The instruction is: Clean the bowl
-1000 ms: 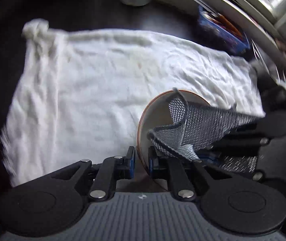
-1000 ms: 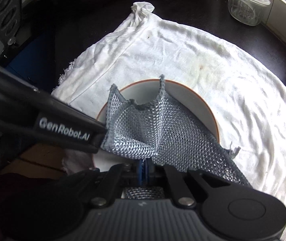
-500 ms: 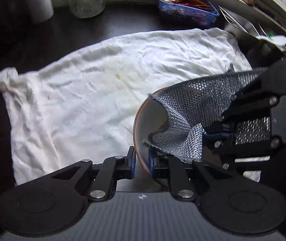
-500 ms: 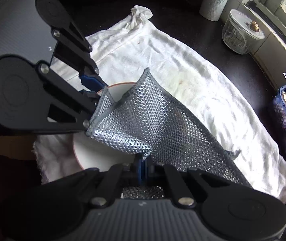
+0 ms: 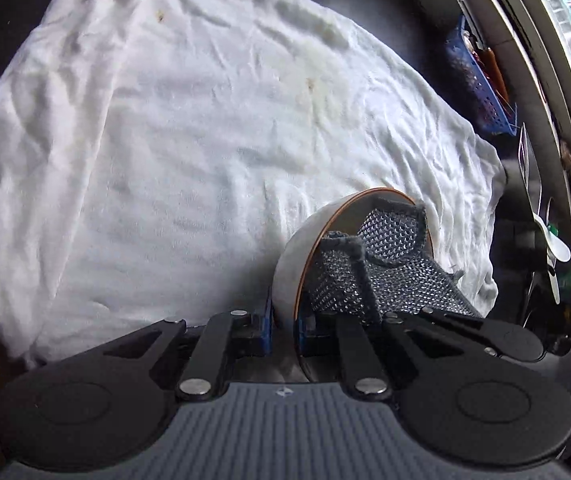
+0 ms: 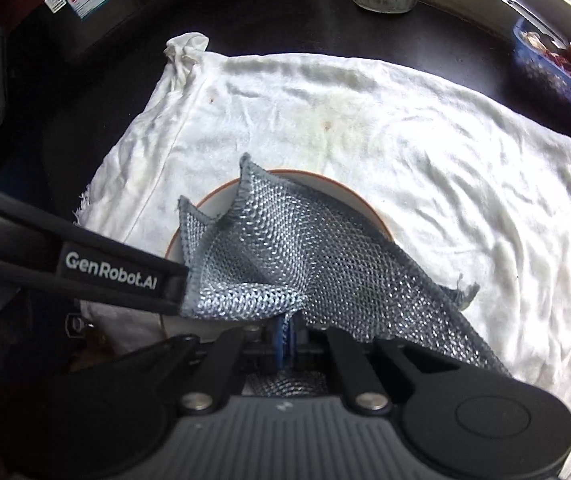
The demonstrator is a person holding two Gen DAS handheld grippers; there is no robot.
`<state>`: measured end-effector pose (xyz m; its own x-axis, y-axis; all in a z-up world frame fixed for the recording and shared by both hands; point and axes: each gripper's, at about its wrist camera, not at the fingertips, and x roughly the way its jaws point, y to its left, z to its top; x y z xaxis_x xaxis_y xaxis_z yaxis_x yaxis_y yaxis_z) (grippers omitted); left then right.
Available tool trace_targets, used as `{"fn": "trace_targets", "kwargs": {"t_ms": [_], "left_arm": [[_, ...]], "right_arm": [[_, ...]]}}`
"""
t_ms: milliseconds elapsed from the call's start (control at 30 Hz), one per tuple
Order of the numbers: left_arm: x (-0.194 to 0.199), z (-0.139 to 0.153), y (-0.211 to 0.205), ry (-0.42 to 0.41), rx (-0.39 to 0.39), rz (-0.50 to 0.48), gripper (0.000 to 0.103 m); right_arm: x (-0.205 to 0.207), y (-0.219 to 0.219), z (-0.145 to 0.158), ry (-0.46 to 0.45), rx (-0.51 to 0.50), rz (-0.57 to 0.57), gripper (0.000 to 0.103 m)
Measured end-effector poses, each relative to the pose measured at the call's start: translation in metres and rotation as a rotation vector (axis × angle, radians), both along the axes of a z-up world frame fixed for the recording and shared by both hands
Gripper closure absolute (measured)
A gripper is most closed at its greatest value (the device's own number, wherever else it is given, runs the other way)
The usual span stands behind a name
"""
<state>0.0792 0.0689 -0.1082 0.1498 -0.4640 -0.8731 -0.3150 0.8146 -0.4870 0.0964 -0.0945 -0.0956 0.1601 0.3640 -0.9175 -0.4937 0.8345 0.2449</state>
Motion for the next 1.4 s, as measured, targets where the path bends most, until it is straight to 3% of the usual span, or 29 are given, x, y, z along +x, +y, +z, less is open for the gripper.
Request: {"fn": "trace_targets", "kwargs": {"t_ms": [67, 133, 300, 367, 500, 567, 633, 733, 933, 1100, 1267, 1300, 1400], "left_arm": [[0.000, 0.000, -0.001, -0.001, 0.006, -0.006, 0.093], [0.001, 0.006, -0.009, -0.043, 0.045, -0.081, 0.092], [0.002, 0.036, -0.046, -0.356, 0.342, -0.477, 0.090], [0.009, 0.037, -0.048, -0.397, 0.350, -0.591, 0.090], [0.025, 0.034, -0.041, -0.473, 0.273, -0.812, 0.090], [0.030, 0.030, -0.036, -0.464, 0.230, -0.845, 0.089], [0.032, 0.028, -0.028, -0.454, 0.179, -0.826, 0.088], [0.030, 0.026, -0.021, -0.403, 0.135, -0.699, 0.090], [0.019, 0.021, 0.000, -0.197, 0.047, -0.293, 0.092], [0.007, 0.015, 0.010, -0.074, -0.003, -0.068, 0.091], [-0.002, 0.000, 0.016, 0.045, -0.089, 0.030, 0.092], [-0.004, -0.002, 0.014, 0.051, -0.085, 0.012, 0.092], [-0.001, 0.009, 0.000, -0.048, 0.005, -0.135, 0.092]], "right_arm": [[-0.003, 0.003, -0.001, 0.009, 0.005, 0.003, 0.100], [-0.006, 0.004, -0.002, 0.003, 0.000, 0.021, 0.100], [-0.004, 0.001, 0.004, -0.059, -0.057, 0.100, 0.100], [-0.003, 0.002, 0.007, -0.109, -0.104, 0.142, 0.100], [0.003, 0.003, 0.010, -0.149, -0.161, 0.214, 0.100], [0.005, 0.003, 0.010, -0.157, -0.173, 0.236, 0.100], [0.005, 0.003, 0.010, -0.162, -0.179, 0.249, 0.101], [0.004, 0.007, 0.007, -0.169, -0.191, 0.252, 0.101], [0.004, 0.008, 0.001, -0.128, -0.151, 0.177, 0.100], [0.004, 0.007, 0.001, -0.095, -0.110, 0.126, 0.100], [0.004, 0.006, 0.001, -0.051, -0.052, 0.088, 0.100], [0.003, 0.006, 0.001, -0.043, -0.041, 0.088, 0.100], [-0.002, 0.011, -0.002, -0.048, -0.047, 0.113, 0.100]]}}
